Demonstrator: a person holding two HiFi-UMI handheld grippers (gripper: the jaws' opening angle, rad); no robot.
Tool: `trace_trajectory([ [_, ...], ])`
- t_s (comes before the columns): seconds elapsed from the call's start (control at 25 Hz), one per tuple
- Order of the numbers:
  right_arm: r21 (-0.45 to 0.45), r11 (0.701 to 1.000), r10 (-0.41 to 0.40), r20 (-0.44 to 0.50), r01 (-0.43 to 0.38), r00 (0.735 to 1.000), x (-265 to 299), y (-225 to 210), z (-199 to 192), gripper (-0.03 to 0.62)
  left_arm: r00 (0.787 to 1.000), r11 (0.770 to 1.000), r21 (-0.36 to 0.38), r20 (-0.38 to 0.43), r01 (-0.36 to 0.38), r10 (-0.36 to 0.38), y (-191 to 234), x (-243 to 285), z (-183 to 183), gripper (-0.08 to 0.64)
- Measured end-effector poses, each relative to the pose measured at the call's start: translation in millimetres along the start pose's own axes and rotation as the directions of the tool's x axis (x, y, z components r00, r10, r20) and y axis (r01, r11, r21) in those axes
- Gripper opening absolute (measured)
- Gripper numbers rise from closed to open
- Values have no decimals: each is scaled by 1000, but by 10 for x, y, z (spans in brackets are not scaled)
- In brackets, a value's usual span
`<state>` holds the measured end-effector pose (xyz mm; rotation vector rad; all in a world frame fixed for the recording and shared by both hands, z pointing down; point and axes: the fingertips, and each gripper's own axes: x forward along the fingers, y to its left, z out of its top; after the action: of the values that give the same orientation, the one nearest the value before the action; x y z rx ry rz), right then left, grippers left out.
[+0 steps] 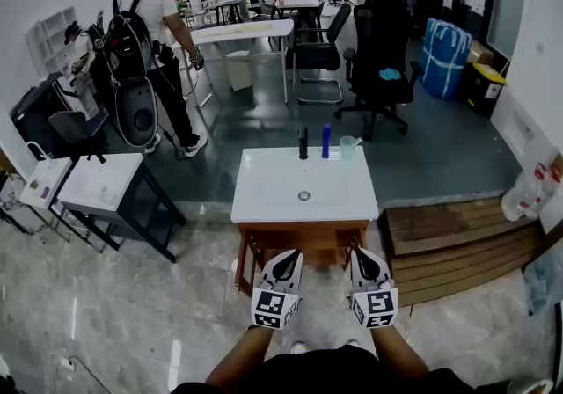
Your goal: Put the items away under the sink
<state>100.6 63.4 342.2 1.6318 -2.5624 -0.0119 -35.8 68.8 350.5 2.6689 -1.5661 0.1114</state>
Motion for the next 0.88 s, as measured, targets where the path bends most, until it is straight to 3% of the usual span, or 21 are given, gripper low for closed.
trace_trajectory([
  [0.52,-6,1000,13,-17,-13,1000,261,182,-9,18,1000,1000,11,-16,1,0,271,-42,-70,21],
  [0.88,-59,998,29,-16,-30,999,710,58,-15,18,1000,1000,-3,-12,-10,10,519,324,-61,21],
])
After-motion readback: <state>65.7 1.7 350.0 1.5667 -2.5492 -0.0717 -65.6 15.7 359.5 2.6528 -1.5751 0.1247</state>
